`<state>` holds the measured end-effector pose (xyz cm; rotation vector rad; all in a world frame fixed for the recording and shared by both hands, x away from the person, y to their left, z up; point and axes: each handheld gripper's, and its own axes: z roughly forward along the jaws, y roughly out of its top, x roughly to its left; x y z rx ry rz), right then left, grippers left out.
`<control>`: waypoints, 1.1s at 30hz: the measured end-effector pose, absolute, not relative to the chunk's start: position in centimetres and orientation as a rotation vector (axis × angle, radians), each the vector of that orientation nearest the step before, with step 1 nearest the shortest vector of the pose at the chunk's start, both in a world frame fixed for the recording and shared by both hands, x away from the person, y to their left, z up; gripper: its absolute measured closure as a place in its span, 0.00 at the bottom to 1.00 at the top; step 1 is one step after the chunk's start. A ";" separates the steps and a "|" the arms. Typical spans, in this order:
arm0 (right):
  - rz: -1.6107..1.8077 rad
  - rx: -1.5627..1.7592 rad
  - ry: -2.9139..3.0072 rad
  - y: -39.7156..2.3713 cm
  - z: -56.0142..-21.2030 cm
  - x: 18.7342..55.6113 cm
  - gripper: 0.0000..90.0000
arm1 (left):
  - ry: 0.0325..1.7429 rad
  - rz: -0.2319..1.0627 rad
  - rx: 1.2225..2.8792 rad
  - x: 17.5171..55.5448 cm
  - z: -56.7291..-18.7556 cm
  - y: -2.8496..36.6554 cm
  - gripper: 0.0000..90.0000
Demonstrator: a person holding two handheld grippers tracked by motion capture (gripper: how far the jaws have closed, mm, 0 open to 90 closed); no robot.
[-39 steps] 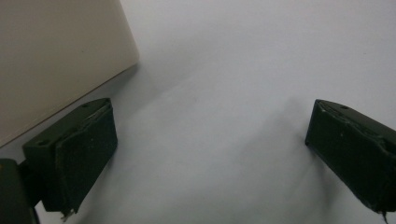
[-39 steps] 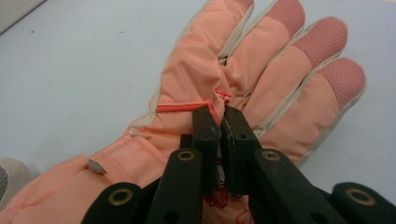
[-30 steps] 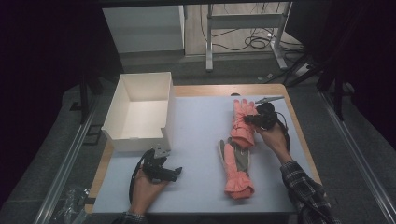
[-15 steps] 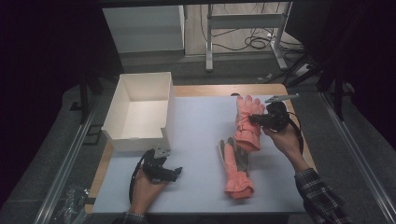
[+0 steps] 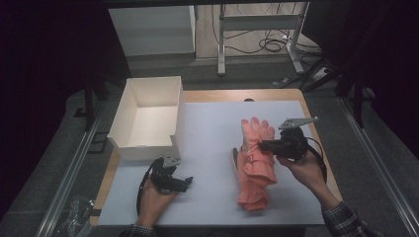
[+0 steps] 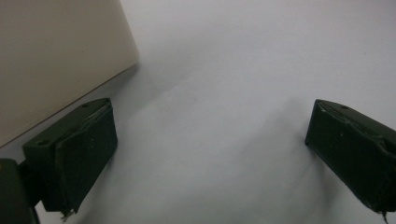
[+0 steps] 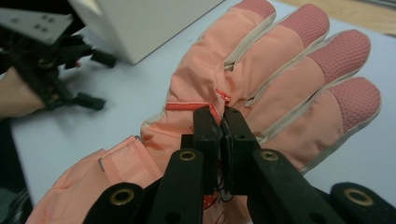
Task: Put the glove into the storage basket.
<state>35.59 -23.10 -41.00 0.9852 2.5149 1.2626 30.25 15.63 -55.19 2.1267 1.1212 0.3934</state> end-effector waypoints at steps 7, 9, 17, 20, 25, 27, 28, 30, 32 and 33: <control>1.259 0.963 2.583 -21.8 -43.2 33.1 0.94 | 1.121 0.394 2.126 30.3 -55.2 15.6 0.02; 1.252 0.957 2.588 -21.6 -43.6 33.0 0.94 | 1.123 0.392 2.125 30.2 -55.2 15.6 0.02; 1.152 0.977 2.573 -20.7 -47.3 32.7 0.91 | 1.120 0.393 2.130 30.2 -55.2 15.6 0.02; 1.168 0.981 2.562 -20.9 -47.5 32.6 0.87 | 1.120 0.393 2.130 30.2 -55.2 15.6 0.02; 1.166 0.976 2.553 -21.0 -47.1 32.5 0.78 | 1.120 0.393 2.130 30.2 -55.2 15.6 0.02; 1.175 0.963 2.542 -21.2 -46.4 32.4 0.71 | 1.121 0.393 2.131 30.2 -55.2 15.6 0.02; 1.180 0.956 2.536 -21.3 -46.1 32.3 0.70 | 1.121 0.392 2.129 30.2 -55.2 15.6 0.02; 1.183 0.943 2.534 -21.4 -45.7 32.3 0.69 | 1.123 0.393 2.125 30.2 -55.2 15.6 0.02; 1.191 0.920 2.511 -21.8 -44.7 31.9 0.67 | 1.123 0.393 2.126 30.2 -55.2 15.6 0.02; 1.188 0.913 2.503 -22.0 -44.4 31.9 0.67 | 1.123 0.393 2.125 30.2 -55.2 15.6 0.02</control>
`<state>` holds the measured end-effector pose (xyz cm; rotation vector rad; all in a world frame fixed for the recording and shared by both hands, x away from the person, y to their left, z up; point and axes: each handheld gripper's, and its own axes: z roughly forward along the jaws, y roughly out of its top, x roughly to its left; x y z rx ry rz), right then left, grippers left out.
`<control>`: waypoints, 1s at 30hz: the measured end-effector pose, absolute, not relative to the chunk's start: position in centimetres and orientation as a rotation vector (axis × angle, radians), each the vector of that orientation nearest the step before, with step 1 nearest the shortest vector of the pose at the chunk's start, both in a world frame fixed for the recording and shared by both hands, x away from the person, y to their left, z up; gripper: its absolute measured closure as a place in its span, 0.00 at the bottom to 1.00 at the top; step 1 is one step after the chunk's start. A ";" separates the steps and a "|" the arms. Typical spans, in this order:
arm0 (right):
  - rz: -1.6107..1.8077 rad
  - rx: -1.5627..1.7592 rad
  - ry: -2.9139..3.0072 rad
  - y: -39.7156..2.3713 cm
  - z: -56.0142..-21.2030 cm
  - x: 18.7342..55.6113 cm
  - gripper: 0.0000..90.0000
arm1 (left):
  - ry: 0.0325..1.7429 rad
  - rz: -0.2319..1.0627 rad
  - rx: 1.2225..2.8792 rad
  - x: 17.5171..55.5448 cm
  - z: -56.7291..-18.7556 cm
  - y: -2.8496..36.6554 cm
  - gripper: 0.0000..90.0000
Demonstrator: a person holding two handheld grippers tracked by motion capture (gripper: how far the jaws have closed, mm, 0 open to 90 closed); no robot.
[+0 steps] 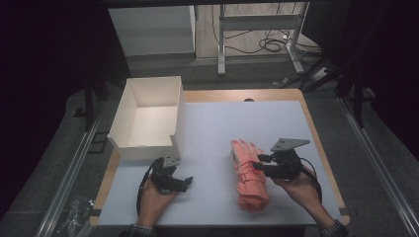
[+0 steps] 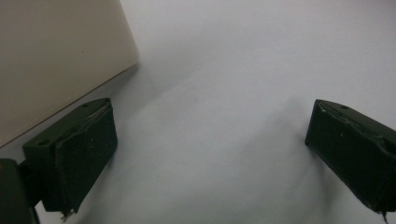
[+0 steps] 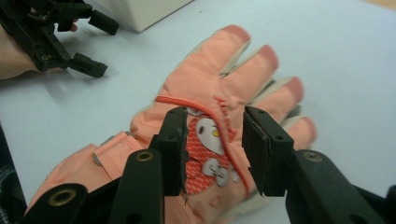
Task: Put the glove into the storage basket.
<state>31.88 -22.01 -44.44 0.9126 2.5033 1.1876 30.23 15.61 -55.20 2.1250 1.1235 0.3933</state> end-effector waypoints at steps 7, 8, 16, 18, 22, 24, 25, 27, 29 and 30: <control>1.177 0.941 2.455 -24.6 -44.6 31.9 0.66 | 1.120 0.393 2.130 30.2 -55.2 15.6 0.02; 1.168 0.949 2.452 -25.0 -44.9 31.9 0.67 | 1.120 0.393 2.130 30.2 -55.2 15.6 0.02; 1.185 1.017 2.483 -27.1 -47.8 31.3 0.81 | 1.121 0.394 2.130 30.2 -55.2 15.6 0.02; 1.186 1.022 2.508 -27.6 -49.3 30.6 0.87 | 1.121 0.394 2.131 30.2 -55.2 15.6 0.02; 1.191 1.018 2.537 -27.6 -50.6 29.9 0.93 | 1.121 0.394 2.131 30.2 -55.2 15.6 0.02; 1.190 1.009 2.548 -27.6 -50.9 29.6 0.94 | 1.121 0.394 2.130 30.2 -55.2 15.6 0.02; 1.180 0.994 2.572 -27.4 -51.7 28.9 0.96 | 1.121 0.394 2.131 30.2 -55.2 15.6 0.02; 1.172 0.974 2.586 -27.1 -52.0 28.4 0.96 | 1.121 0.394 2.130 30.2 -55.2 15.6 0.02; 1.168 0.956 2.603 -26.8 -52.3 28.1 0.96 | 1.121 0.394 2.131 30.2 -55.2 15.6 0.02; 1.170 0.948 2.606 -26.6 -52.4 28.0 0.96 | 1.121 0.394 2.131 30.2 -55.2 15.6 0.02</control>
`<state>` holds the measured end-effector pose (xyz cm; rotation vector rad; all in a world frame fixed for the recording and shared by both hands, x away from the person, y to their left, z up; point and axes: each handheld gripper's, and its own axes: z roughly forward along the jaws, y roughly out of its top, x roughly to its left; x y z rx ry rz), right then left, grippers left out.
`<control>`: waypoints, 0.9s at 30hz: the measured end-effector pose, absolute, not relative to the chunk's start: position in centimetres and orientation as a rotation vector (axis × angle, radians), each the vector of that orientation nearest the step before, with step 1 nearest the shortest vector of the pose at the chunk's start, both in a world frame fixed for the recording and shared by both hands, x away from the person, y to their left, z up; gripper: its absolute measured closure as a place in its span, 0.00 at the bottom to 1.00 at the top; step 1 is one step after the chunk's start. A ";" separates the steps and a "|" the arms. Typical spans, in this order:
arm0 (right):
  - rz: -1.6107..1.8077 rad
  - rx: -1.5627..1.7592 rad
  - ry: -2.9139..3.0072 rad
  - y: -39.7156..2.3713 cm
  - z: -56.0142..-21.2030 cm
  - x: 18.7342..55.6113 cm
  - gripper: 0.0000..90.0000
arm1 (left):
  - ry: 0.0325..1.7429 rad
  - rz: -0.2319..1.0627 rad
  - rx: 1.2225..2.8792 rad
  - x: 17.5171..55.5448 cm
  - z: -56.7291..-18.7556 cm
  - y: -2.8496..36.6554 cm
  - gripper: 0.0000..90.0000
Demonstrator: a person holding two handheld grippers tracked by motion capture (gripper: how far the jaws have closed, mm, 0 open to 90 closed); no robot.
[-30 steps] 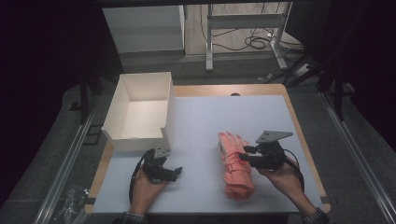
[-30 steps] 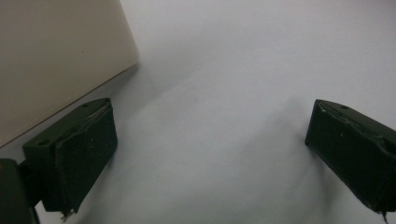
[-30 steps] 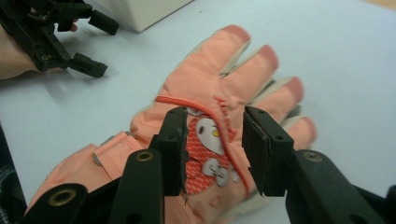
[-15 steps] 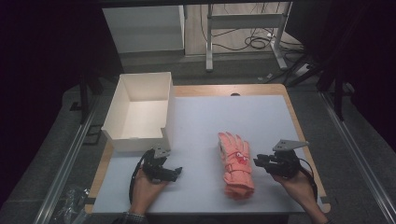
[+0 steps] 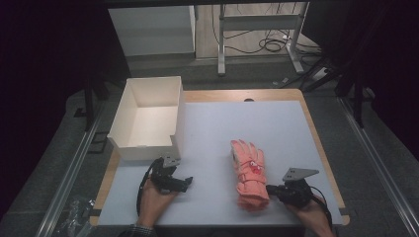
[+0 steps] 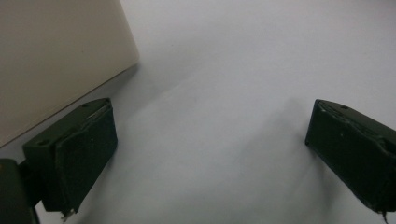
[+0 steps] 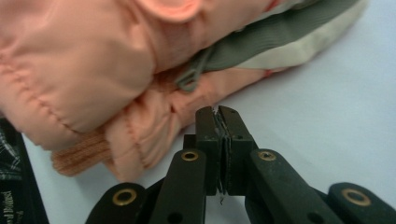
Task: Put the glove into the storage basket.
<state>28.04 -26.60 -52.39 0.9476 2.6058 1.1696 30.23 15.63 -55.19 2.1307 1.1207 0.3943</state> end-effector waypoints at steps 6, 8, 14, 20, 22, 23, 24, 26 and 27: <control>1.173 0.931 2.622 -25.7 -52.7 28.1 0.97 | 1.121 0.394 2.131 30.2 -55.2 15.6 0.02; 1.180 0.928 2.627 -25.4 -52.8 28.1 0.97 | 1.121 0.394 2.131 30.2 -55.2 15.6 0.02; 1.202 0.929 2.636 -24.3 -53.0 28.4 0.97 | 1.121 0.394 2.131 30.2 -55.2 15.6 0.02; 1.218 0.936 2.627 -23.0 -53.2 28.8 0.97 | 1.121 0.394 2.131 30.2 -55.2 15.6 0.02; 1.216 0.942 2.628 -22.6 -53.2 28.9 0.97 | 1.120 0.394 2.131 30.2 -55.2 15.6 0.02; 1.217 0.944 2.628 -22.4 -53.2 29.0 0.97 | 1.120 0.394 2.131 30.2 -55.2 15.6 0.02; 1.216 0.946 2.625 -22.3 -53.2 29.1 0.97 | 1.120 0.394 2.131 30.2 -55.2 15.6 0.02; 1.215 0.947 2.625 -21.9 -53.2 29.3 0.97 | 1.120 0.394 2.131 30.2 -55.2 15.6 0.02; 1.217 0.949 2.625 -21.8 -53.2 29.4 0.97 | 1.120 0.394 2.131 30.2 -55.2 15.6 0.02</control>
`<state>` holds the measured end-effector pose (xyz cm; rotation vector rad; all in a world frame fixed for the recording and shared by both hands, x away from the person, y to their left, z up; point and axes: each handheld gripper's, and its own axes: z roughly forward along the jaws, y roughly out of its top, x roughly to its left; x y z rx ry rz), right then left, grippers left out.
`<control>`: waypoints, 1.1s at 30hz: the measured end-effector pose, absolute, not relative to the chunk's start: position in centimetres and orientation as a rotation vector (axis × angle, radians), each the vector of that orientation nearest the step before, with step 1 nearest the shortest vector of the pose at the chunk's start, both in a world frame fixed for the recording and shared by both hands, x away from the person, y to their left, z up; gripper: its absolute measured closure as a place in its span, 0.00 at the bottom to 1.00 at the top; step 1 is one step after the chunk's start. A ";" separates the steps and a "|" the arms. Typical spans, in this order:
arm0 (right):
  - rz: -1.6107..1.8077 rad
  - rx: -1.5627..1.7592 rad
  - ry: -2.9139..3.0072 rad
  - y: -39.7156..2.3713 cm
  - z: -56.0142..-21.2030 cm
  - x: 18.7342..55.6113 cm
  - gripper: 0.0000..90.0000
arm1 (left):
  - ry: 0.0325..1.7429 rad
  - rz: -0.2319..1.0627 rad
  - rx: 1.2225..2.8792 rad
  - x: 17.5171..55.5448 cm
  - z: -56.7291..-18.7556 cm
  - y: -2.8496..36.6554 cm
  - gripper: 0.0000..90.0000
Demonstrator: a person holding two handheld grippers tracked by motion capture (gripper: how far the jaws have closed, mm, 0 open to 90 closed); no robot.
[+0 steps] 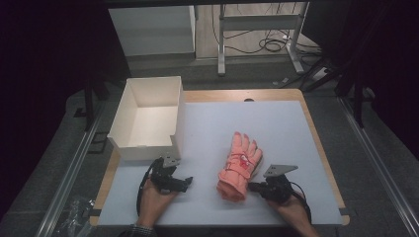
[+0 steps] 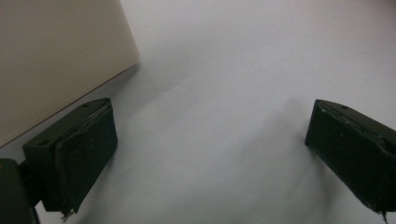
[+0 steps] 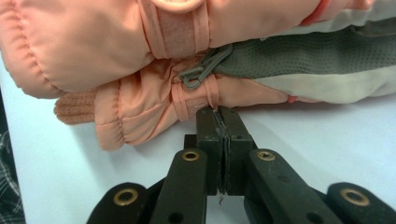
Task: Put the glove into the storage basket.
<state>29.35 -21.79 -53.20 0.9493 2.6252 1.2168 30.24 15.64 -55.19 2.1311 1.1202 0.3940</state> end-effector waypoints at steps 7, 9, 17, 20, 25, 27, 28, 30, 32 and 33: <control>1.209 0.947 2.619 -20.6 -53.3 30.0 0.98 | 1.120 0.395 2.131 30.2 -55.2 15.6 0.02; 1.205 0.943 2.617 -20.2 -53.3 30.3 0.98 | 1.119 0.395 2.132 30.2 -55.2 15.6 0.02; 1.200 0.925 2.606 -18.9 -53.4 31.2 0.98 | 1.119 0.396 2.133 30.2 -55.2 15.6 0.02; 1.197 0.918 2.598 -18.4 -53.4 31.6 0.98 | 1.120 0.396 2.133 30.2 -55.2 15.6 0.02; 1.188 0.911 2.592 -17.9 -53.4 32.0 0.98 | 1.120 0.396 2.133 30.2 -55.2 15.6 0.02; 1.188 0.915 2.587 -17.9 -53.4 32.0 0.98 | 1.120 0.396 2.134 30.2 -55.2 15.6 0.02; 1.182 0.914 2.588 -17.8 -53.3 31.9 0.98 | 1.120 0.395 2.135 30.2 -55.2 15.6 0.02; 1.163 0.903 2.596 -17.9 -53.2 31.8 0.97 | 1.121 0.395 2.136 30.2 -55.2 15.6 0.02; 1.159 0.900 2.582 -18.1 -52.9 31.7 0.96 | 1.122 0.394 2.137 30.3 -55.2 15.6 0.02; 1.163 0.902 2.576 -18.4 -52.8 31.7 0.95 | 1.123 0.394 2.137 30.3 -55.2 15.6 0.02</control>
